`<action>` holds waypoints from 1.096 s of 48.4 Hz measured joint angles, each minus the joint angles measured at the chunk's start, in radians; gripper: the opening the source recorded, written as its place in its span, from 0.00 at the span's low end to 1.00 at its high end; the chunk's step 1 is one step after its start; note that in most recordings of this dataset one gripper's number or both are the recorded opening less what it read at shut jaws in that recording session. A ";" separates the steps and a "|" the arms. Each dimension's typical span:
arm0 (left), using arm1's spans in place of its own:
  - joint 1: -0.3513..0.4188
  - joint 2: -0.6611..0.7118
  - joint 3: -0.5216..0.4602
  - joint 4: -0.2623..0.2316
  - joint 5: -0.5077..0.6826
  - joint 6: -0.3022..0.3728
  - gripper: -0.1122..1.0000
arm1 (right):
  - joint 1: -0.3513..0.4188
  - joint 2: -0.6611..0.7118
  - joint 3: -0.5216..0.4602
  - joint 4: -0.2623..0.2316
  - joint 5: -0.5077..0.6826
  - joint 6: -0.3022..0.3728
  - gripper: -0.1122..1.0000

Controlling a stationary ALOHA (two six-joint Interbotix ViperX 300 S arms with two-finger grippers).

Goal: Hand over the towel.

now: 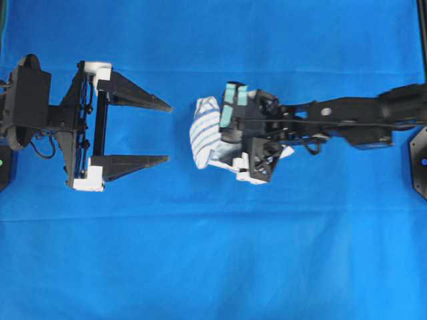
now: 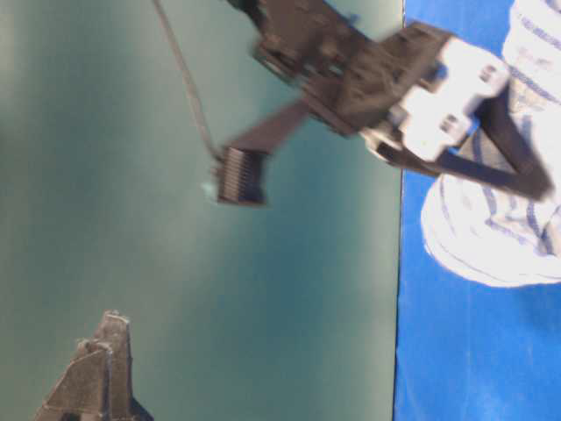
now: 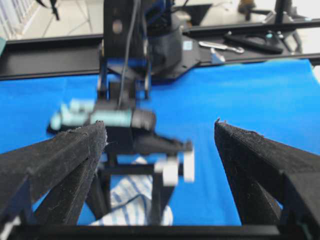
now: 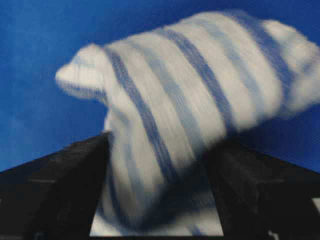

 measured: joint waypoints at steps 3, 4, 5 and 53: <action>0.000 0.000 0.000 0.000 0.000 0.000 0.94 | -0.002 -0.058 0.014 0.000 0.000 0.000 0.73; 0.000 0.000 0.000 0.000 0.000 0.000 0.94 | -0.002 -0.081 0.020 -0.002 0.000 0.000 0.74; 0.000 0.000 0.000 0.000 0.000 0.000 0.94 | -0.003 -0.104 0.028 0.000 0.000 0.000 0.74; 0.005 -0.005 0.005 0.000 0.008 0.003 0.92 | 0.025 -0.675 0.296 -0.031 -0.258 -0.021 0.73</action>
